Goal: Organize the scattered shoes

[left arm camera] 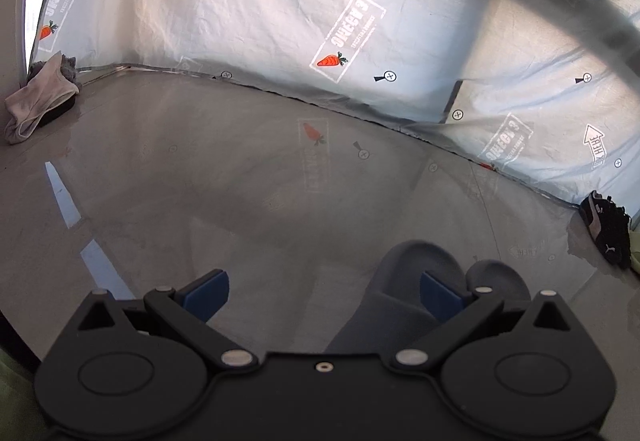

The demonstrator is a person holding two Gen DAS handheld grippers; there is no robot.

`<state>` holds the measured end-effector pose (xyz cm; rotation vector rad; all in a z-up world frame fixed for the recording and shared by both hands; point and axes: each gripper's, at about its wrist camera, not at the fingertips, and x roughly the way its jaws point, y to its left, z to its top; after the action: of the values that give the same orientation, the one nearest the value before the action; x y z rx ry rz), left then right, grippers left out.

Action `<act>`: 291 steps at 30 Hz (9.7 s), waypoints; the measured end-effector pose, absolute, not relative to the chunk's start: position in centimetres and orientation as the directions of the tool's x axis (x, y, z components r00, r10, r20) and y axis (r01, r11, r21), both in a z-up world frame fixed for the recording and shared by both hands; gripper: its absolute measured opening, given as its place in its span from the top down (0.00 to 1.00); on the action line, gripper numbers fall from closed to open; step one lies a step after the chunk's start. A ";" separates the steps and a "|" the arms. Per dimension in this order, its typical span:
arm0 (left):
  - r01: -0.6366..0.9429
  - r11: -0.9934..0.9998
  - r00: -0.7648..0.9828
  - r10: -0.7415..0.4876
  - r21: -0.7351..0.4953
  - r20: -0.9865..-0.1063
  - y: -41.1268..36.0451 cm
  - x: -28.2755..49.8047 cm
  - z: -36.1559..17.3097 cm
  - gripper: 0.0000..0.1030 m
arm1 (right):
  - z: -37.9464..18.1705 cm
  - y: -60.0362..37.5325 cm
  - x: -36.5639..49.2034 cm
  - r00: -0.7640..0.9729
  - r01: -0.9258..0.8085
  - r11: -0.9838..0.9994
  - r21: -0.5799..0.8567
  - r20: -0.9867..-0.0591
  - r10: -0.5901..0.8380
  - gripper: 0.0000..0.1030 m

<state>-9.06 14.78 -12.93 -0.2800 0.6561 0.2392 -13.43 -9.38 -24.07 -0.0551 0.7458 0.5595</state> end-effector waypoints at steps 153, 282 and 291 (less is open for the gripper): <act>-0.028 0.927 0.830 -0.187 -0.374 -0.526 1.8 -1.8 -10.7 0.00 | -15.3 -29.5 -5.5 0.949 0.113 0.991 -0.077 -0.286 -0.131 0.69; -0.308 0.914 0.808 0.105 -0.263 -0.580 -8.8 -8.2 -7.9 0.00 | -15.5 -50.6 1.9 0.833 0.007 1.000 0.006 -0.553 -0.003 0.00; -0.160 0.951 0.818 -0.023 -0.266 -0.575 -3.2 -8.7 -6.0 0.00 | -12.7 -41.8 -5.1 0.887 0.050 0.999 -0.009 -0.459 -0.049 0.00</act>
<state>-8.71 -3.21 -6.02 -0.3118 0.6118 0.0744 -5.08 -41.78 -12.68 0.0035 0.4767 -0.0513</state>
